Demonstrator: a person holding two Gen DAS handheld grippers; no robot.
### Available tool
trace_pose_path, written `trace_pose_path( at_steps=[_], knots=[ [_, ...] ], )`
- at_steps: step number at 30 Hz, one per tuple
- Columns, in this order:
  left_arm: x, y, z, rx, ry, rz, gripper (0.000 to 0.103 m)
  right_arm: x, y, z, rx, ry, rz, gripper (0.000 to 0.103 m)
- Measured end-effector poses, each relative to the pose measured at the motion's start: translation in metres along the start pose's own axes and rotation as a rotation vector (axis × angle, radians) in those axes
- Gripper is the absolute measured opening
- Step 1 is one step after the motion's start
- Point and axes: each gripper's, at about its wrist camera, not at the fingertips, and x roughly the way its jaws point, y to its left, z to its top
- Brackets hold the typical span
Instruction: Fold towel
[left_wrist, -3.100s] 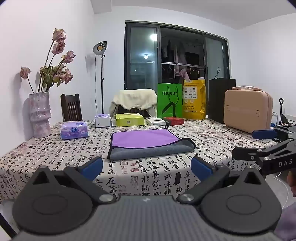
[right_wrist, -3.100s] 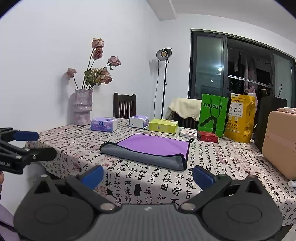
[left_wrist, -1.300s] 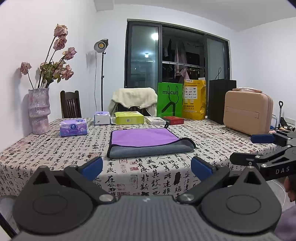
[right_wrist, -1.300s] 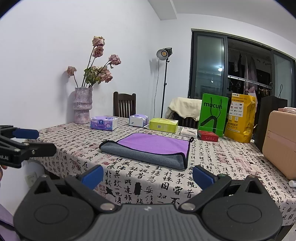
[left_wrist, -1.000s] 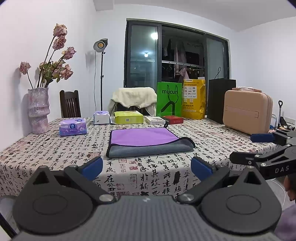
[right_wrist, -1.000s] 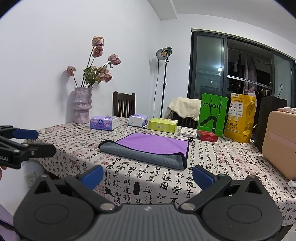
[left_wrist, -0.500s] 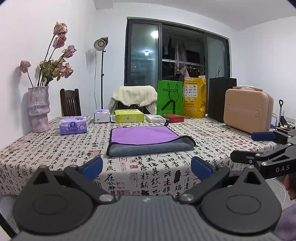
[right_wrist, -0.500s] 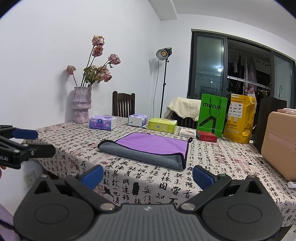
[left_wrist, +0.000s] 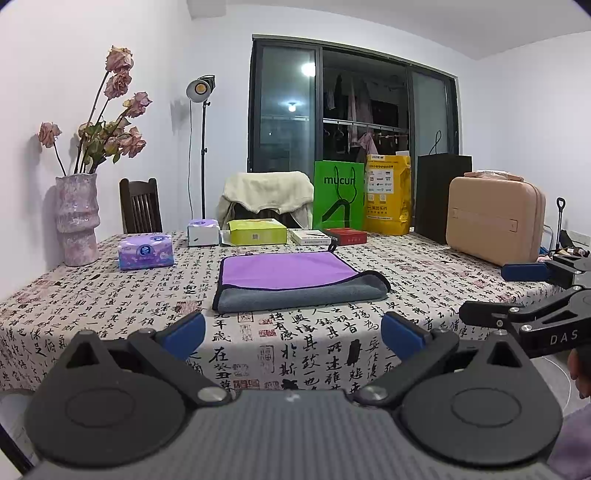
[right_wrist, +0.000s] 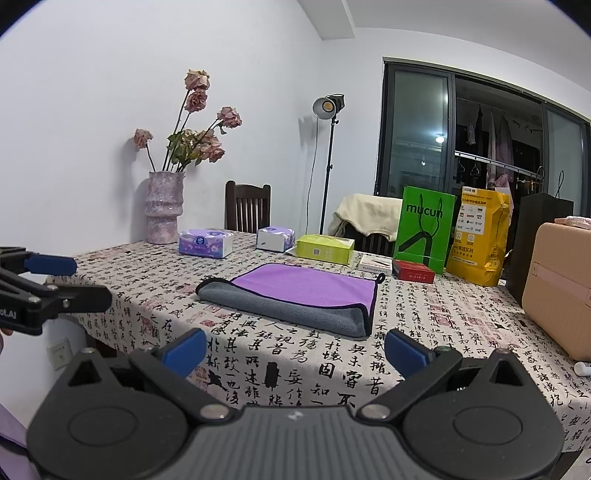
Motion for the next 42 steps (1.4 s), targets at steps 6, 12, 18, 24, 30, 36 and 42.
trace_pose_path(
  at_steps=[6, 12, 18, 24, 30, 36, 42],
  knots=[
    [-0.001, 0.001, 0.001, 0.002, 0.002, -0.001, 0.103, 0.001, -0.001, -0.001, 0.005, 0.006, 0.001, 0.103],
    [0.000, 0.001, 0.002, 0.002, 0.001, 0.000, 0.103, 0.003, 0.000, -0.001, 0.002, 0.010, 0.003, 0.103],
    [0.016, 0.009, 0.008, 0.015, -0.004, 0.022, 0.103, 0.013, -0.007, -0.004, 0.033, -0.001, 0.005, 0.103],
    [0.044, 0.022, 0.019, 0.030, 0.008, 0.065, 0.103, 0.039, -0.021, -0.009, 0.070, 0.006, -0.018, 0.103],
    [0.071, 0.031, 0.020, 0.044, 0.052, 0.066, 0.103, 0.061, -0.036, -0.007, 0.080, 0.027, -0.017, 0.098],
    [0.105, 0.041, 0.019, 0.045, 0.096, 0.070, 0.103, 0.089, -0.048, -0.006, 0.081, 0.051, -0.014, 0.091],
    [0.137, 0.053, 0.017, 0.009, 0.141, 0.077, 0.099, 0.118, -0.054, -0.009, 0.072, 0.088, 0.009, 0.080]
  ],
)
